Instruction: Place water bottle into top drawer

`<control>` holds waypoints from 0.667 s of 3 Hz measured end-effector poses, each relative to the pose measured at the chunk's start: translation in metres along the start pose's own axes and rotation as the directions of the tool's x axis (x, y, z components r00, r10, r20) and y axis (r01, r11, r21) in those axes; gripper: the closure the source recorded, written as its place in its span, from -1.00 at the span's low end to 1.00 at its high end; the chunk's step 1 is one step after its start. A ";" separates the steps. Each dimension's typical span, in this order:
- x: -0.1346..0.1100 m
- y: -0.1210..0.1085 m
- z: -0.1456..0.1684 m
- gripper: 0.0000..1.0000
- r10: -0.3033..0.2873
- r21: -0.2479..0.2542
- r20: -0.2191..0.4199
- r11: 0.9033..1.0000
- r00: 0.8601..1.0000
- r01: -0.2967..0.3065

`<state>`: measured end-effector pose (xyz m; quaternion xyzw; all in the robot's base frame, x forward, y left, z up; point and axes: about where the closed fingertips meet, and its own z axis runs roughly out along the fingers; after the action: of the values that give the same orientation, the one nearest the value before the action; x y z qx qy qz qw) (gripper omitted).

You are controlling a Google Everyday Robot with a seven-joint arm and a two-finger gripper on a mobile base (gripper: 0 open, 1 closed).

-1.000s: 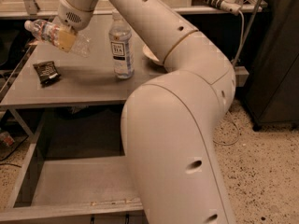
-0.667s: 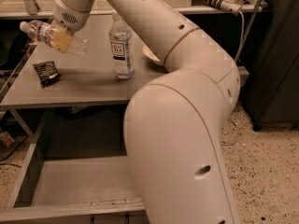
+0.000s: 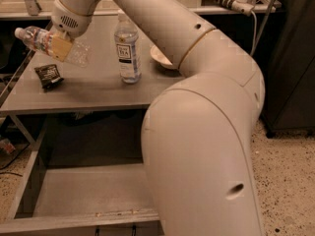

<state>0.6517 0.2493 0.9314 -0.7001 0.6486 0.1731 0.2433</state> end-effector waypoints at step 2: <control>0.015 0.034 -0.002 1.00 0.040 -0.030 -0.031 0.999 0.999 -0.041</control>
Offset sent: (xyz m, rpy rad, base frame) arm -0.0222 -0.0149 0.0032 0.0017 0.0170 -0.0370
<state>0.6193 0.2344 0.9202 -0.6930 0.6635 0.1772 0.2194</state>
